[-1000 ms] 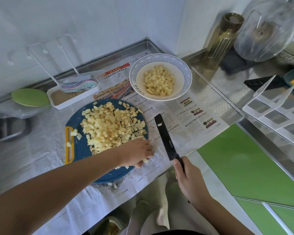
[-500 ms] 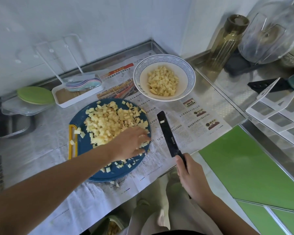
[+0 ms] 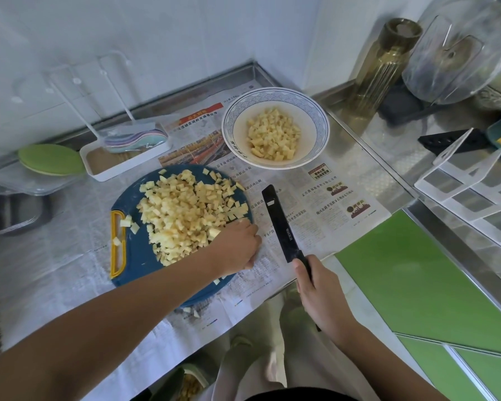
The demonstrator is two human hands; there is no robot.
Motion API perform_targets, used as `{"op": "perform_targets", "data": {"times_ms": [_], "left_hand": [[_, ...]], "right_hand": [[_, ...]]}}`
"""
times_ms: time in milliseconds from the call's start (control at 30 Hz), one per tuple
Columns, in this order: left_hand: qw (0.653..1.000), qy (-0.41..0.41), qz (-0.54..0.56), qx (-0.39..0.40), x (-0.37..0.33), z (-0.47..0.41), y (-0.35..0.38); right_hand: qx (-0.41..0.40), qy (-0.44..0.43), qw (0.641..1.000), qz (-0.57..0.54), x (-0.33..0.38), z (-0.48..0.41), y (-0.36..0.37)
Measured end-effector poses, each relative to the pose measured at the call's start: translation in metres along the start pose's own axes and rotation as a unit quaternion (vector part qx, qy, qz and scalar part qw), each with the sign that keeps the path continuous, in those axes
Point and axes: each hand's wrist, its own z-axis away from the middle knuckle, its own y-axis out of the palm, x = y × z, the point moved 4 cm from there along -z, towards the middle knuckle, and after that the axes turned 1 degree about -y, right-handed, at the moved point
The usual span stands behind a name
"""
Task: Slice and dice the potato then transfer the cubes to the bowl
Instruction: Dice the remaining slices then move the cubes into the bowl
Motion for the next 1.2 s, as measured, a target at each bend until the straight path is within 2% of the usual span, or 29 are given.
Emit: {"op": "perform_targets", "data": {"times_ms": [100, 167, 267, 333, 400, 467, 533, 600, 767, 1067, 1200], "left_hand": [[0.997, -0.038, 0.046, -0.044, 0.013, 0.015, 0.003], [0.990, -0.075, 0.058, -0.106, 0.028, 0.033, -0.003], [0.967, -0.141, 0.090, -0.192, 0.050, 0.061, -0.006], [0.934, -0.236, 0.118, -0.239, 0.060, 0.077, -0.004], [0.885, -0.344, 0.136, -0.284, 0.067, 0.092, 0.004], [0.832, -0.431, 0.195, -0.289, 0.071, 0.102, 0.015], [0.788, -0.473, 0.288, -0.269, 0.071, 0.106, 0.029], [0.756, -0.480, 0.358, -0.265, 0.068, 0.105, 0.038], [0.682, -0.488, 0.427, -0.338, 0.063, 0.101, 0.032], [0.670, -0.508, 0.407, -0.357, 0.065, 0.092, 0.032], [0.647, -0.523, 0.417, -0.365, 0.064, 0.084, 0.024]], "right_hand": [[0.002, -0.002, 1.000, -0.010, -0.001, 0.000, 0.000], [0.010, 0.003, 0.999, -0.034, -0.001, -0.001, 0.003], [0.028, 0.063, 0.980, -0.185, -0.005, -0.005, 0.017], [0.029, 0.104, 0.964, -0.243, -0.005, -0.009, 0.028], [0.030, 0.120, 0.954, -0.273, -0.001, -0.012, 0.039], [0.036, 0.125, 0.949, -0.287, 0.004, -0.013, 0.050], [0.049, 0.130, 0.943, -0.301, 0.010, -0.012, 0.060], [0.050, 0.133, 0.941, -0.308, 0.017, -0.011, 0.068], [0.050, 0.153, 0.939, -0.304, 0.030, -0.011, 0.084], [0.066, 0.111, 0.950, -0.284, 0.058, -0.011, 0.109], [0.096, 0.107, 0.947, -0.289, 0.067, -0.012, 0.115]]}}
